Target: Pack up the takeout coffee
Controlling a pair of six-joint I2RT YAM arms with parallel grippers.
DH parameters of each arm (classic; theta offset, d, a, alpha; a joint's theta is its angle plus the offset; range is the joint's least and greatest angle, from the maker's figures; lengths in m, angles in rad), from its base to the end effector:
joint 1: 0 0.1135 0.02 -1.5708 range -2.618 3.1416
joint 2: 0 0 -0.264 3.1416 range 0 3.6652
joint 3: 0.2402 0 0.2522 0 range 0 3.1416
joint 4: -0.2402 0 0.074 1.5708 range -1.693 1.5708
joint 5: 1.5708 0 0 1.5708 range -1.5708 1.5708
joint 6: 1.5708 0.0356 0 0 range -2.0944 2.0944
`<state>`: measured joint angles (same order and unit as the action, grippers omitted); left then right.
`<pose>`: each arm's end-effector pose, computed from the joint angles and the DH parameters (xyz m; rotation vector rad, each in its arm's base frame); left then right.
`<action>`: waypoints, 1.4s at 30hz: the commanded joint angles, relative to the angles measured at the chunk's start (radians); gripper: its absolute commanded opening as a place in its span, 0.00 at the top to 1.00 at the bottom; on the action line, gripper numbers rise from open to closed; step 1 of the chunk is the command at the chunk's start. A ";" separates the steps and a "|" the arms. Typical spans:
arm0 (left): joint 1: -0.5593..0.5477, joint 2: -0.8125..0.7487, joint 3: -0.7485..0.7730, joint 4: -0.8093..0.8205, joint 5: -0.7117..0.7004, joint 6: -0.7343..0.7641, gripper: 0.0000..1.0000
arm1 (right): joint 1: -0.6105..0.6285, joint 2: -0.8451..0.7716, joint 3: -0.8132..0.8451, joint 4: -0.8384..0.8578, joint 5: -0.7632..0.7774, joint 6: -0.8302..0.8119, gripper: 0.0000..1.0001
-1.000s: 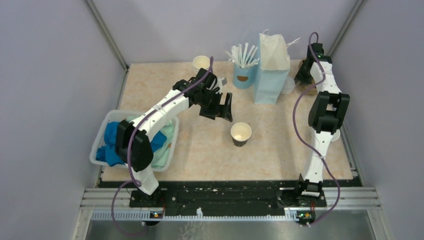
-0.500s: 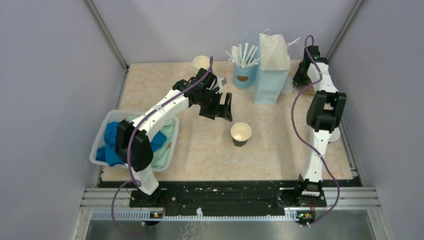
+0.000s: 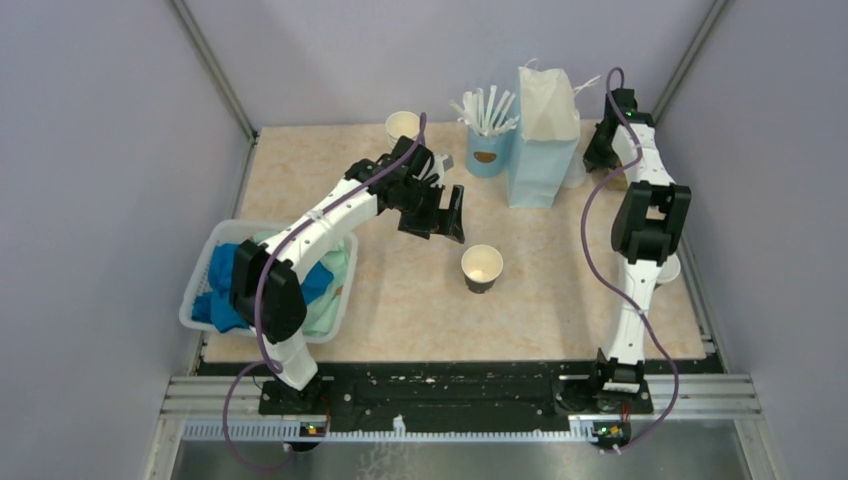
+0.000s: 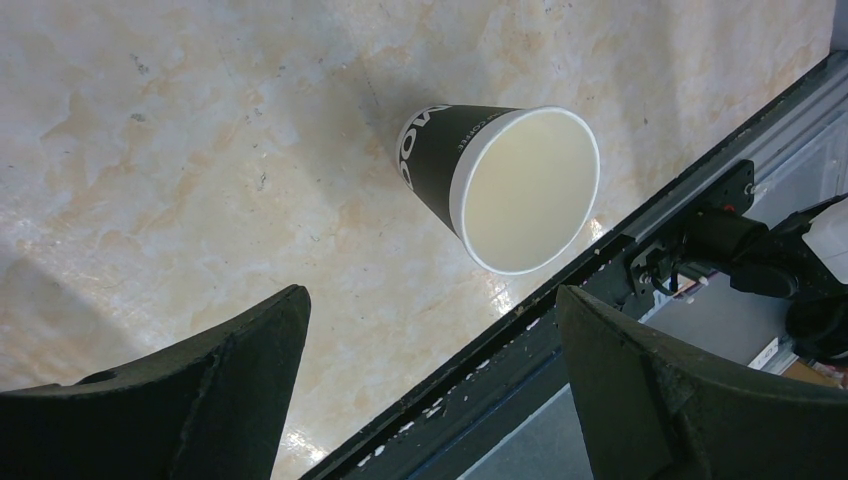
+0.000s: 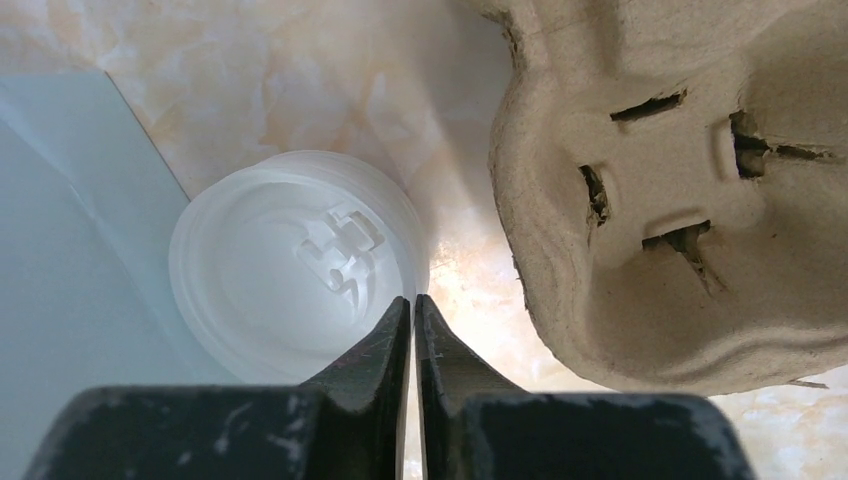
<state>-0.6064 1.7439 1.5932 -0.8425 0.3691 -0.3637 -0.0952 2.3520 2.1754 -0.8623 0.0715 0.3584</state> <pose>0.3010 -0.2244 0.3063 0.4726 2.6460 -0.8150 0.5106 -0.0513 0.2226 0.6106 2.5328 0.0007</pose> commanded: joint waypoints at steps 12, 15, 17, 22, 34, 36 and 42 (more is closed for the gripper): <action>0.009 -0.027 0.015 -0.010 0.000 0.020 0.02 | 0.012 -0.021 0.067 -0.022 0.006 -0.014 1.00; 0.010 -0.029 0.015 -0.009 0.003 0.020 0.02 | 0.013 -0.071 0.063 -0.048 0.015 -0.005 1.00; 0.011 -0.030 0.018 -0.008 0.008 0.019 0.01 | 0.014 -0.115 0.031 -0.045 0.014 -0.004 1.00; 0.012 -0.039 0.039 -0.006 0.015 0.017 0.02 | 0.012 -0.221 -0.109 -0.003 0.023 -0.012 1.00; 0.012 -0.085 0.012 -0.027 0.006 0.008 0.02 | 0.000 -0.297 -0.237 0.074 -0.027 -0.007 0.98; 0.011 -0.089 0.011 -0.028 0.004 0.009 0.02 | -0.008 -0.283 -0.238 0.065 -0.058 -0.011 0.82; 0.011 -0.083 0.013 -0.026 0.007 0.010 0.02 | -0.009 -0.306 -0.349 0.096 -0.117 -0.038 0.61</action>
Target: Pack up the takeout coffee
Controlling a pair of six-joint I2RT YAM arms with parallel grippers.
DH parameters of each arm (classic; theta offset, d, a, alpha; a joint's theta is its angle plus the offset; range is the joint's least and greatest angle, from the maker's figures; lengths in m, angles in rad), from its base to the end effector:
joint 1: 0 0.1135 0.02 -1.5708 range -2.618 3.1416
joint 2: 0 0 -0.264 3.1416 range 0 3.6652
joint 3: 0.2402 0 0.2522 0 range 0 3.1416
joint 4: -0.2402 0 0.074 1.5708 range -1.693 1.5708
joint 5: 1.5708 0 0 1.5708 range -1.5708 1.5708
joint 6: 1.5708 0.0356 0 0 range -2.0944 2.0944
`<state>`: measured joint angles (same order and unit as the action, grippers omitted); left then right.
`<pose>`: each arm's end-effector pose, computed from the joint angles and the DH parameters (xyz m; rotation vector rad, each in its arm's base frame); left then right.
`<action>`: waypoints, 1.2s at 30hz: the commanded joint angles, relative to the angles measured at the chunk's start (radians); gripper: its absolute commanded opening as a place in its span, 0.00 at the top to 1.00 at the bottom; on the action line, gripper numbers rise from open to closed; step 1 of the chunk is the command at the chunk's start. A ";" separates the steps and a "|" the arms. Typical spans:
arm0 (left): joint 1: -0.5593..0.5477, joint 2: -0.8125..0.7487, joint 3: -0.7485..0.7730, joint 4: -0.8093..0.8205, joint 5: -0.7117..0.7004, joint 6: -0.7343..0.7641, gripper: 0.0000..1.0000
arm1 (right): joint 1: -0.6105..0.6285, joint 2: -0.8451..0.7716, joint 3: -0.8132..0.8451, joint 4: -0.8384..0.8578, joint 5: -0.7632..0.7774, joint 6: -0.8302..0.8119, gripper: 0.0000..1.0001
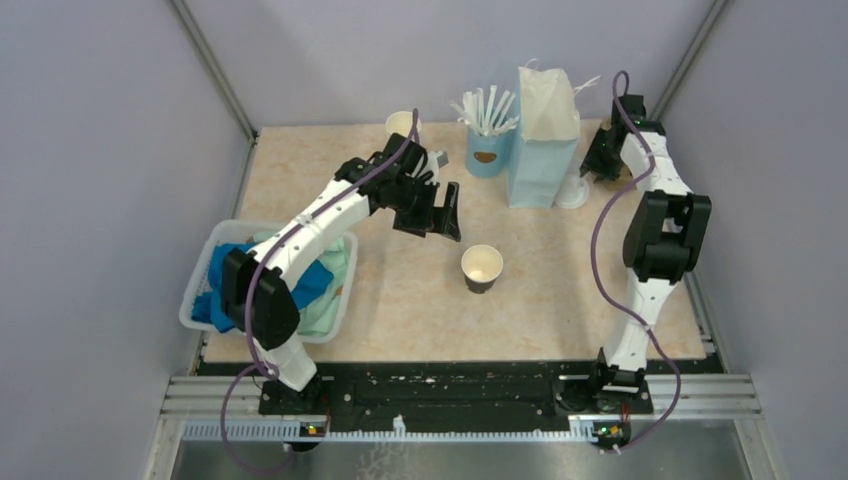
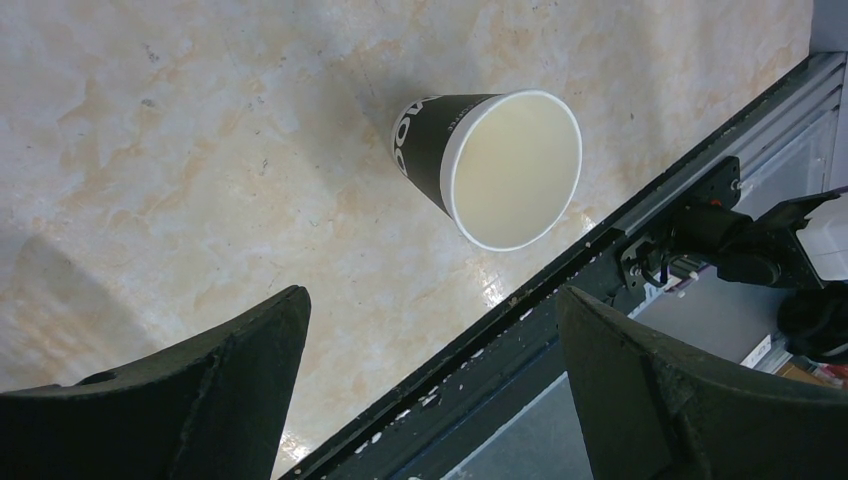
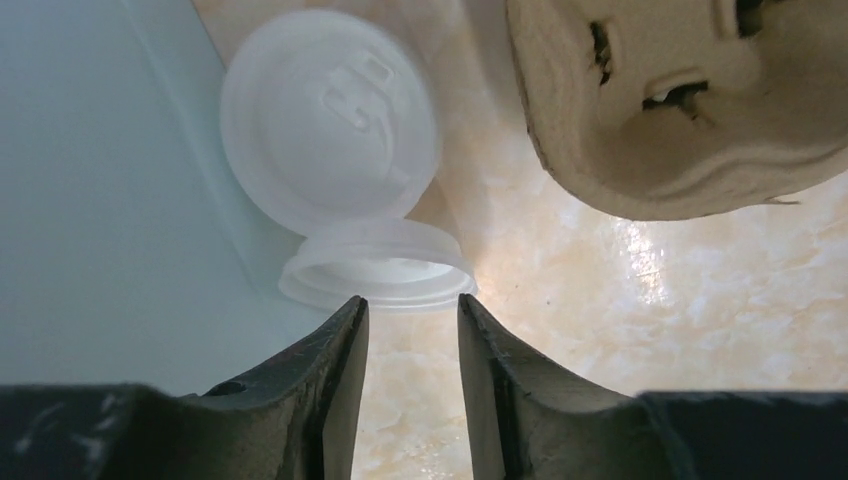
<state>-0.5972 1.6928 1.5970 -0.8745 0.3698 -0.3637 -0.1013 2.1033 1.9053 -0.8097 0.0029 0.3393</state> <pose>0.2923 -0.2144 0.3234 0.4625 2.6222 -0.8213 0.4621 -0.0471 0.2589 0.5650 2.5182 0.0849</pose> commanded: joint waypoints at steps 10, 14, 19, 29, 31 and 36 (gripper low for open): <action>0.003 -0.006 0.031 -0.004 0.017 0.017 0.02 | -0.019 -0.049 -0.240 0.173 -0.069 -0.033 0.57; 0.003 0.001 0.046 -0.017 0.012 0.021 0.02 | -0.019 -0.024 -0.250 0.221 -0.071 -0.040 0.71; 0.003 -0.010 0.063 -0.038 0.002 0.021 0.02 | -0.018 -0.031 -0.278 0.284 -0.058 -0.023 0.81; 0.001 -0.127 0.023 -0.062 0.032 -0.060 0.02 | -0.018 -0.121 -0.387 0.360 -0.036 -0.020 1.00; 0.002 -0.167 -0.003 -0.048 0.041 -0.084 0.02 | -0.018 -0.125 -0.408 0.393 -0.052 -0.014 0.87; 0.001 -0.203 0.011 -0.076 0.020 -0.097 0.02 | -0.019 -0.079 -0.386 0.400 -0.060 -0.014 0.70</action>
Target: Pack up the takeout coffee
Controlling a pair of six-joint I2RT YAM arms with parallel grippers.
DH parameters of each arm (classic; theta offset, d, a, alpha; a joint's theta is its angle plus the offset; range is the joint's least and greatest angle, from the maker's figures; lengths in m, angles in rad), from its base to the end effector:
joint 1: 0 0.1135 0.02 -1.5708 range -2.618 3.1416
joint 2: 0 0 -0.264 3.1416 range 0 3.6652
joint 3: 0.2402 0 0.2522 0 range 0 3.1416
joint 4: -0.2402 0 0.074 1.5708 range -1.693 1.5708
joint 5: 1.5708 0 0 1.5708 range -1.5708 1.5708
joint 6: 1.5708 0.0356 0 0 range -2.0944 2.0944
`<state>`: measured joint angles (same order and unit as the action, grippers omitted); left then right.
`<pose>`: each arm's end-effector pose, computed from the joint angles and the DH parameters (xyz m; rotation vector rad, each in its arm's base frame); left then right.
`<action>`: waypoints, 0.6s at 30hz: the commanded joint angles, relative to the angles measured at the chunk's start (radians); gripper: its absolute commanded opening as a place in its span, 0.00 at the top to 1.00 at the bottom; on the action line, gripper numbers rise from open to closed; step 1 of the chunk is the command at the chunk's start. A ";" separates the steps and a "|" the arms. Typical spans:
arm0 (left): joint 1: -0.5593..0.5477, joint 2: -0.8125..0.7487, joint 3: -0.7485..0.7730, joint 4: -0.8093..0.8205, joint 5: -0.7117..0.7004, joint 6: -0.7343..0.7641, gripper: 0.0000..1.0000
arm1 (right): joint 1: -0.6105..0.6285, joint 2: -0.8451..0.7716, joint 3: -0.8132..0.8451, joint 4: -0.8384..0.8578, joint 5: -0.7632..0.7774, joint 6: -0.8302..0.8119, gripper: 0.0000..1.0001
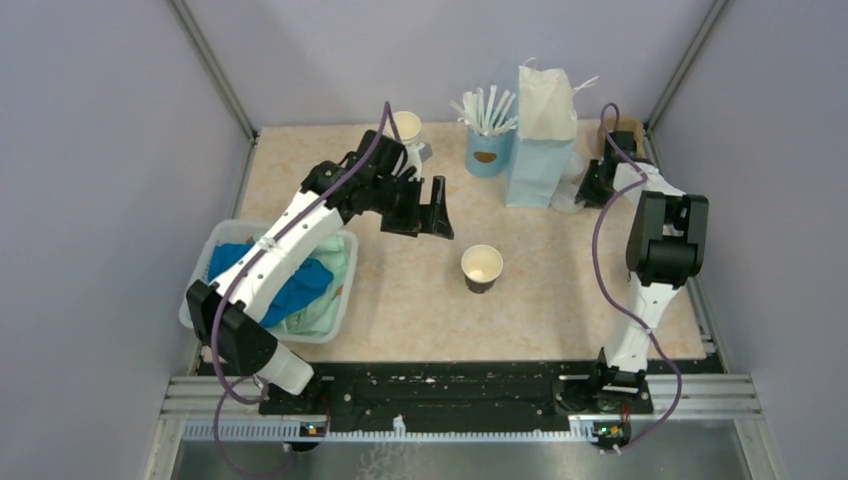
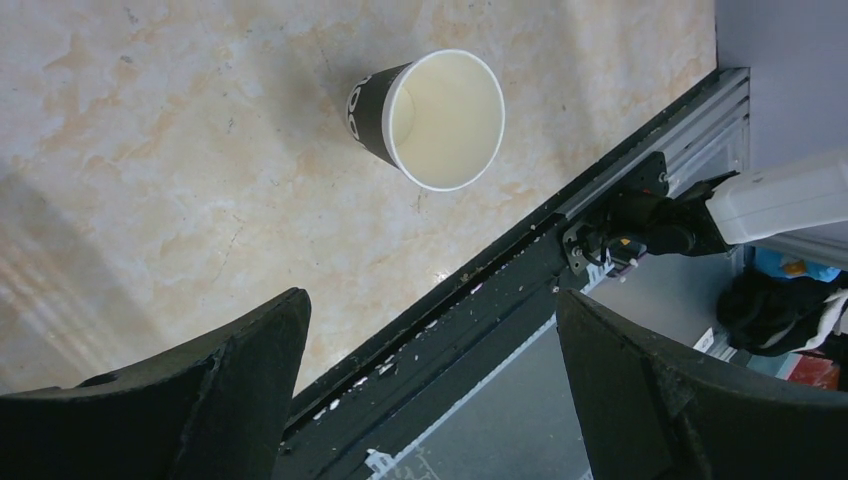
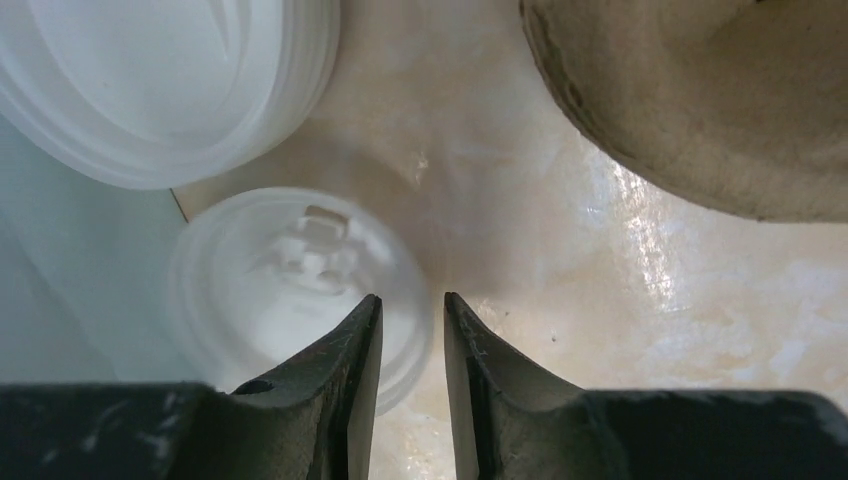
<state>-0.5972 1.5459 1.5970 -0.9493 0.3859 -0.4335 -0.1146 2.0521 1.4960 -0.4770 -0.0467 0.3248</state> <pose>0.2584 -0.1920 0.3662 0.3896 2.5769 -0.8900 0.4354 -0.0484 0.1751 0.5521 2.5493 0.1360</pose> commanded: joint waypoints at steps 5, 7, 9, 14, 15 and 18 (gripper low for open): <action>0.002 -0.046 0.018 -0.015 -0.008 -0.014 0.02 | -0.010 0.002 0.043 0.069 -0.013 0.003 0.70; 0.001 -0.032 0.018 -0.011 0.001 -0.011 0.02 | -0.012 0.003 0.038 0.065 -0.010 0.006 0.70; 0.001 -0.015 0.022 0.000 0.014 -0.010 0.02 | -0.011 -0.002 0.018 0.087 -0.018 0.011 0.72; 0.002 0.045 0.078 -0.008 0.036 0.008 0.02 | -0.011 -0.020 0.041 -0.004 0.039 0.022 1.00; 0.002 0.056 0.093 -0.010 0.038 0.010 0.02 | -0.011 -0.046 0.042 -0.040 0.082 0.030 1.00; 0.001 0.076 0.122 0.001 0.049 -0.002 0.02 | -0.007 -0.190 0.015 -0.193 0.180 0.084 1.00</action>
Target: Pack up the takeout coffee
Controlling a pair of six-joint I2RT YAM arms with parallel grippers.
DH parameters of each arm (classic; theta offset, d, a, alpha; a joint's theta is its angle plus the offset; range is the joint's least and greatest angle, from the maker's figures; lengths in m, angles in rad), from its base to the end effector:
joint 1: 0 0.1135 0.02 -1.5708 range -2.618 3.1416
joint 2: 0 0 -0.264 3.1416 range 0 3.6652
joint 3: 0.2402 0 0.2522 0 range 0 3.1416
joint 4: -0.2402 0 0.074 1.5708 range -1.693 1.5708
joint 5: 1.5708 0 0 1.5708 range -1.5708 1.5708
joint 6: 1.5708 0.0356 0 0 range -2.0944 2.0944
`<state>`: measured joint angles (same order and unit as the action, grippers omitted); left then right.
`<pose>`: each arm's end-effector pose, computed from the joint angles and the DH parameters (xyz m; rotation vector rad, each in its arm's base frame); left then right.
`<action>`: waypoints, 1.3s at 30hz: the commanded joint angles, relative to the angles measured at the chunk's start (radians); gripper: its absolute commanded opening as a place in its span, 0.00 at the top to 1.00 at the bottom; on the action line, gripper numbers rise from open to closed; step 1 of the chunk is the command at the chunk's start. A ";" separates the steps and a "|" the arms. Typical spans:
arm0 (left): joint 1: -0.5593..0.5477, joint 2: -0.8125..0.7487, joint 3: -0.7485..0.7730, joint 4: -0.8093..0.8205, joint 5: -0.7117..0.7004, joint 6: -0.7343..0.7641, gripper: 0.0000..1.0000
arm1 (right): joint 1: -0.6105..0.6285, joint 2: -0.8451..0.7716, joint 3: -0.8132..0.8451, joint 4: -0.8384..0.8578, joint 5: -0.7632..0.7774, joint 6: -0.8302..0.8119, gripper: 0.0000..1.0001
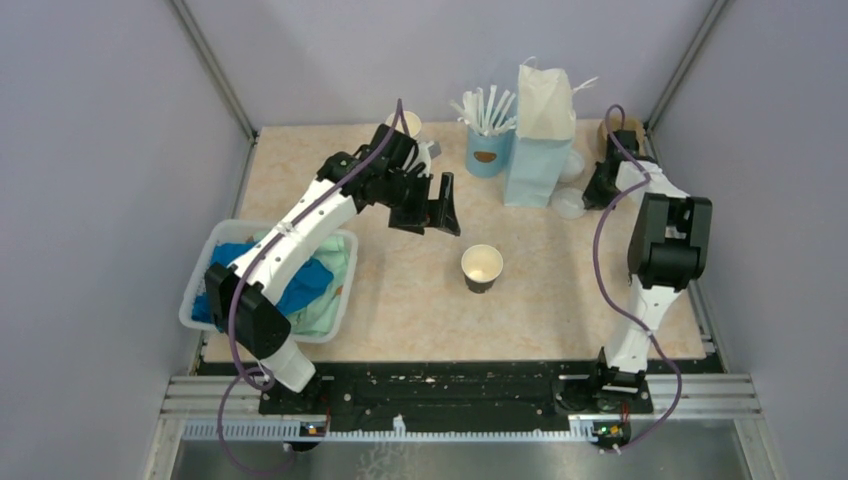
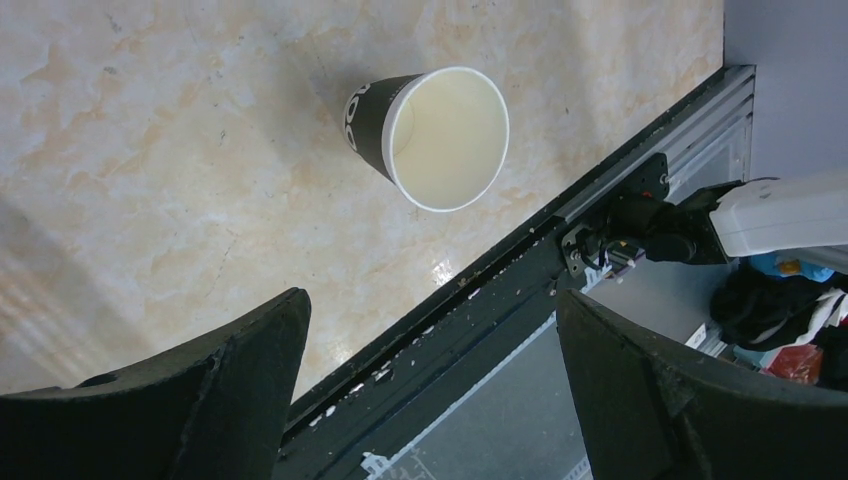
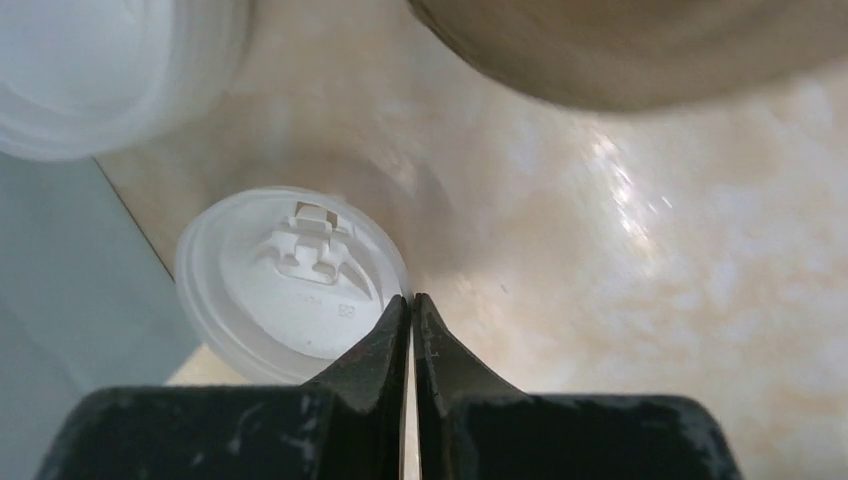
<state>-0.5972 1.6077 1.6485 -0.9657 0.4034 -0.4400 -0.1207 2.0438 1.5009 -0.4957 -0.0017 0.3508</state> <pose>0.2702 -0.2007 0.3620 0.3861 2.6090 -0.9038 0.4334 -0.0525 0.1789 0.6095 2.5397 0.0839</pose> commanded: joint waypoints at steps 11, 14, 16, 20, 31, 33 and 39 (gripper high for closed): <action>-0.058 -0.005 0.020 0.233 0.122 -0.242 0.07 | 0.225 -0.932 -0.272 -0.476 0.152 0.061 1.00; -0.132 0.041 0.143 0.121 -0.003 -0.229 0.12 | 0.434 -0.992 -0.224 -0.582 0.207 0.134 1.00; -0.181 0.068 0.223 0.045 -0.107 -0.210 0.14 | 0.562 -0.993 -0.194 -0.647 0.238 0.208 1.00; -0.255 0.105 0.305 -0.064 -0.267 -0.175 0.18 | 0.786 -0.961 -0.133 -0.676 0.290 0.331 1.00; -0.305 0.128 0.304 -0.159 -0.452 -0.128 0.48 | 0.940 -0.847 -0.047 -0.646 0.322 0.380 1.00; -0.305 0.133 0.296 -0.157 -0.432 -0.123 0.52 | 0.940 -0.846 -0.043 -0.640 0.319 0.375 1.00; -0.305 0.143 0.270 -0.121 -0.362 -0.134 0.62 | 0.940 -0.839 -0.032 -0.633 0.314 0.369 1.00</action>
<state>-0.8986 1.7466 1.9308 -1.1137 0.0109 -0.5777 0.8116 1.2011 1.4101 -1.1492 0.2916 0.7116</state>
